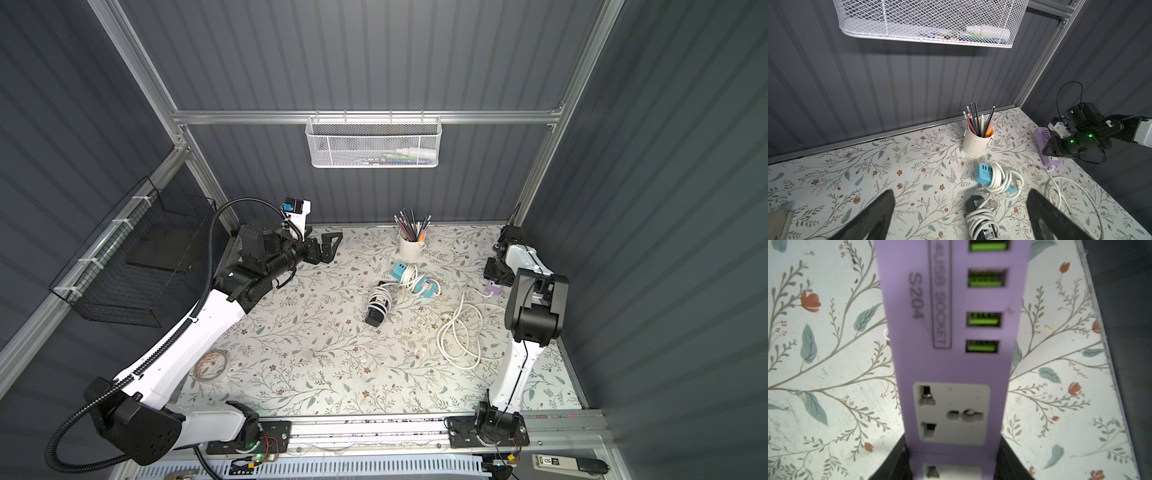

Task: Unwrap the cord wrapped around the power strip
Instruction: Place the power strip at the center of the board.

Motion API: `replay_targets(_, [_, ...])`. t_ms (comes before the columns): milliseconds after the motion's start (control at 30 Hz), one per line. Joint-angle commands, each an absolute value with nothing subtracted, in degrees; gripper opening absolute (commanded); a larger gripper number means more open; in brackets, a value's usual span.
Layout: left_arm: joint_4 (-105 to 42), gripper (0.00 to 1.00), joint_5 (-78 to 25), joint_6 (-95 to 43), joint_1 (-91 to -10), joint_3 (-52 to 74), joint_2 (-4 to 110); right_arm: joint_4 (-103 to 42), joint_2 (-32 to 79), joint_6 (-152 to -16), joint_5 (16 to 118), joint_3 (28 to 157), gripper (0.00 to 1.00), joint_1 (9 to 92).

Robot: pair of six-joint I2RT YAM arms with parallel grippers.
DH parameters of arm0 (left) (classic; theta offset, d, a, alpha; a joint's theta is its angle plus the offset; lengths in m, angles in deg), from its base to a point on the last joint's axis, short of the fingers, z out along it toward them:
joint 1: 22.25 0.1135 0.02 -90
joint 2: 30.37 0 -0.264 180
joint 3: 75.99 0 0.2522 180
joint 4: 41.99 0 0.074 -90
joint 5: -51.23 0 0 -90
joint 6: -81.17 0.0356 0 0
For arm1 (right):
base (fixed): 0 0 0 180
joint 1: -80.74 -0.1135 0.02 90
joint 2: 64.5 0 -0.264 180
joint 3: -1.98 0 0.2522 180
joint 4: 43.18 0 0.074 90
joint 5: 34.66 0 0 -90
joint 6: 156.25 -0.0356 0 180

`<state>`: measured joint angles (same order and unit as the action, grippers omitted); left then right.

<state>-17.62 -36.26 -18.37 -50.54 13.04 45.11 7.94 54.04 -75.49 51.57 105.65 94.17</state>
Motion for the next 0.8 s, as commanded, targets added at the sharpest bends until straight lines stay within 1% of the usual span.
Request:
replay_targets(0, [-18.23, 1.0, -36.23, -17.36, -50.29, 12.55, 44.25, 9.39, 55.11, -76.33, 52.82, 107.97, 0.06, 94.55])
replay_targets(100, [-18.1, 1.0, -35.96, -17.51, -50.27, 12.65, 44.5, 9.48, 56.0, -76.69, 53.51, 107.99, 0.14, 94.57])
replay_targets(267, [-18.2, 1.0, -35.95, -17.65, -50.29, 12.55, 44.42, 9.53, 57.08, -76.6, 53.69, 107.54, 0.2, 94.6])
replay_targets(367, [-18.2, 1.0, -35.95, -17.71, -50.29, 12.48, 44.42, 9.29, 57.18, -76.7, 53.74, 107.16, 0.28, 94.54])
replay_targets(500, [-17.95, 1.0, -35.69, -17.84, -50.29, 12.7, 44.66, 9.25, 56.97, -76.78, 54.12, 107.28, 0.43, 94.54])
replay_targets(667, [-17.94, 1.0, -35.61, -17.96, -50.29, 12.67, 44.69, 8.64, 55.86, -76.56, 53.94, 106.62, 0.71, 94.58])
replay_targets(767, [-17.99, 1.0, -35.47, -18.06, -50.29, 12.71, 44.69, 8.68, 55.56, -76.5, 53.98, 106.53, 0.86, 94.66])
